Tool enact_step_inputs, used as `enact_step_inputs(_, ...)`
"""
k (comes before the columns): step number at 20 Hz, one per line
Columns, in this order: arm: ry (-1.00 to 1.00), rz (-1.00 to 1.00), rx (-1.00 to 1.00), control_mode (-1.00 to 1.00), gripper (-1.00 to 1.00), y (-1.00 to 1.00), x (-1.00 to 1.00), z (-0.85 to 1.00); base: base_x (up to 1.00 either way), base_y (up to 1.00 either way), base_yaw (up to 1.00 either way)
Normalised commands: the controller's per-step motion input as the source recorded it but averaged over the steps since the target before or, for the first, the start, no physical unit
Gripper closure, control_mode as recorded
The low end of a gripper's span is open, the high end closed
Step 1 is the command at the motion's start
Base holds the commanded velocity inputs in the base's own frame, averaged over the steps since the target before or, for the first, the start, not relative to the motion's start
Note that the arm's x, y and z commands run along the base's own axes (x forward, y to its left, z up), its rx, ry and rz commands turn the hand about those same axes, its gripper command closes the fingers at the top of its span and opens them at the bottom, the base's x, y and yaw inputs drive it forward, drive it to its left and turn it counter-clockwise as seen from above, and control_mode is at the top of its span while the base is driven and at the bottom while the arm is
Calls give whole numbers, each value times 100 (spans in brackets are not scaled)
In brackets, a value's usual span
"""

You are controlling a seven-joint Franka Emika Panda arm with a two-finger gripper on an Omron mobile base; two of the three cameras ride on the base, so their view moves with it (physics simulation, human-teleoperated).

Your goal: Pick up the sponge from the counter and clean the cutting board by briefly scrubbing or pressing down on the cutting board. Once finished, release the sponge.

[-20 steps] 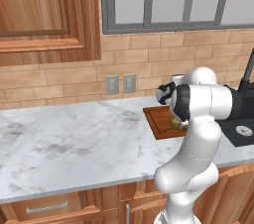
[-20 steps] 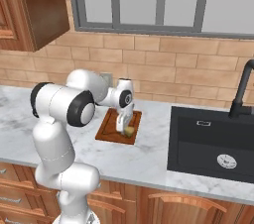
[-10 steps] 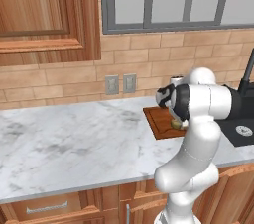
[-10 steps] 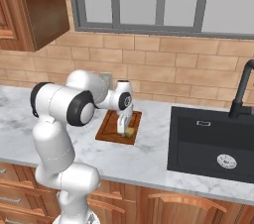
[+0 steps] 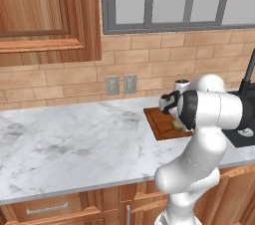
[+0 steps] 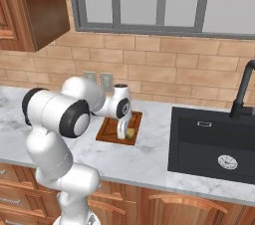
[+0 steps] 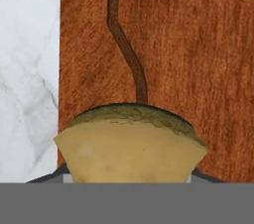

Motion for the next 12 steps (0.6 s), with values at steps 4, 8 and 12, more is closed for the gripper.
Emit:
enact_step_inputs(4, -3, 6, 0, -100, 100, 0, -23, -17, 0, 0, 0)
enact_step_inputs(8, 0, 8, 0, -100, 100, 0, -19, -9, 0, 0, 0)
enact_step_inputs(12, 17, 8, 0, -100, 100, 0, -27, 0, 0, 0, 0)
